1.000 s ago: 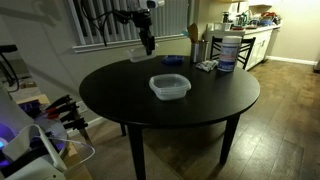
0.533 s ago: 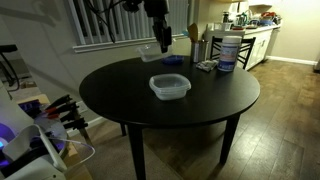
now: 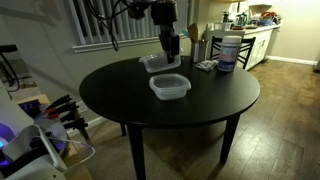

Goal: Put the bowl on the left on top of the bowl on the right

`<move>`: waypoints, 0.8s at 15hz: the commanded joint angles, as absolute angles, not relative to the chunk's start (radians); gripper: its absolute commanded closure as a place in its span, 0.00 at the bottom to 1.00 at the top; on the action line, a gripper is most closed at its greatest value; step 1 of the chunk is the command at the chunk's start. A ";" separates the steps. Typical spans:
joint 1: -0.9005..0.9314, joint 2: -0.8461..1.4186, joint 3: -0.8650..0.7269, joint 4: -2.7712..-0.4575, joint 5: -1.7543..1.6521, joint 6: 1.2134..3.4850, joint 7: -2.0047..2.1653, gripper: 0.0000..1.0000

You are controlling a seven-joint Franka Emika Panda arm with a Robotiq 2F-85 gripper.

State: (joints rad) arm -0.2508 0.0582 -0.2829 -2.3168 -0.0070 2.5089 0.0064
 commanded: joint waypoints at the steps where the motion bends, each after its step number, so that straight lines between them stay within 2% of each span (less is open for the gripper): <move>1: -0.265 0.132 -0.278 -2.257 0.001 2.505 -0.039 0.98; 9: -0.269 0.274 -0.215 -2.146 0.061 2.501 -0.109 0.98; 10: -0.268 0.287 -0.211 -2.135 0.063 2.502 -0.103 0.68; 12: -0.272 0.312 -0.203 -2.111 0.065 2.506 -0.102 0.62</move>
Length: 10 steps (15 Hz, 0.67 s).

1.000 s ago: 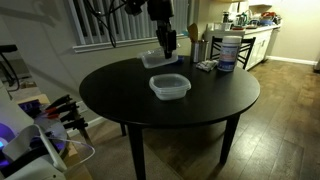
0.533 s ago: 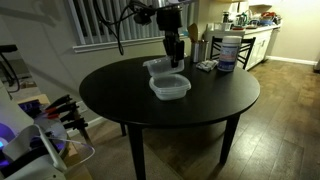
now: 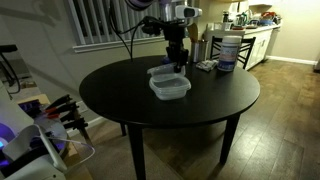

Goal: Put the bowl on the left on top of the bowl on the right

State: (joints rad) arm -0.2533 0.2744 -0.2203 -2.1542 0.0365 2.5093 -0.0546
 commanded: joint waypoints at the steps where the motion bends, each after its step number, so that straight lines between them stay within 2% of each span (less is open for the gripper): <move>1: -0.274 0.318 -0.202 -2.102 0.064 2.503 -0.101 0.55; 9: -0.275 0.268 -0.208 -2.096 0.039 2.392 -0.113 0.05; 10: -0.273 0.256 -0.210 -2.099 0.036 2.378 -0.118 0.02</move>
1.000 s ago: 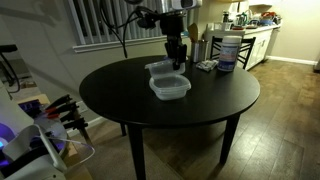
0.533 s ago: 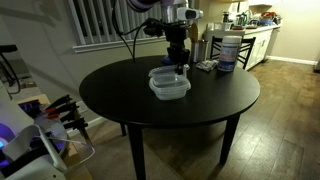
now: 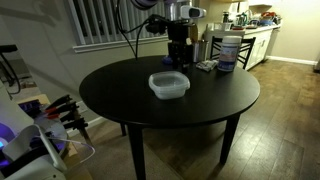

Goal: Put the bowl on the left on top of the bowl on the right

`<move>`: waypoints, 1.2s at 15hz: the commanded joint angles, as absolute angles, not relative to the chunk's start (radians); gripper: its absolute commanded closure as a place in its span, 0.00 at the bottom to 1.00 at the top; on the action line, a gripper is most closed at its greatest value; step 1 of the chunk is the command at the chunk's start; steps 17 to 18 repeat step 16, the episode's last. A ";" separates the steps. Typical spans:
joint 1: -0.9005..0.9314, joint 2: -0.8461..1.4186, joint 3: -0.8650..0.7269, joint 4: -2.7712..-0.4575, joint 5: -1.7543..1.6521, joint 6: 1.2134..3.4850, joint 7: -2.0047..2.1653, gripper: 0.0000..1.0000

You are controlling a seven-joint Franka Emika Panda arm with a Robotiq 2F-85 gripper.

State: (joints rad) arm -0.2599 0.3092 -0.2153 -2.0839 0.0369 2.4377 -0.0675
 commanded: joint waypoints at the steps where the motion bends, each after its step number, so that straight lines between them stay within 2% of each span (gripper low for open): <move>1: -0.272 0.244 -0.210 -2.103 0.036 2.367 -0.123 0.00; 18: -0.258 0.237 -0.213 -2.085 0.035 2.368 -0.085 0.00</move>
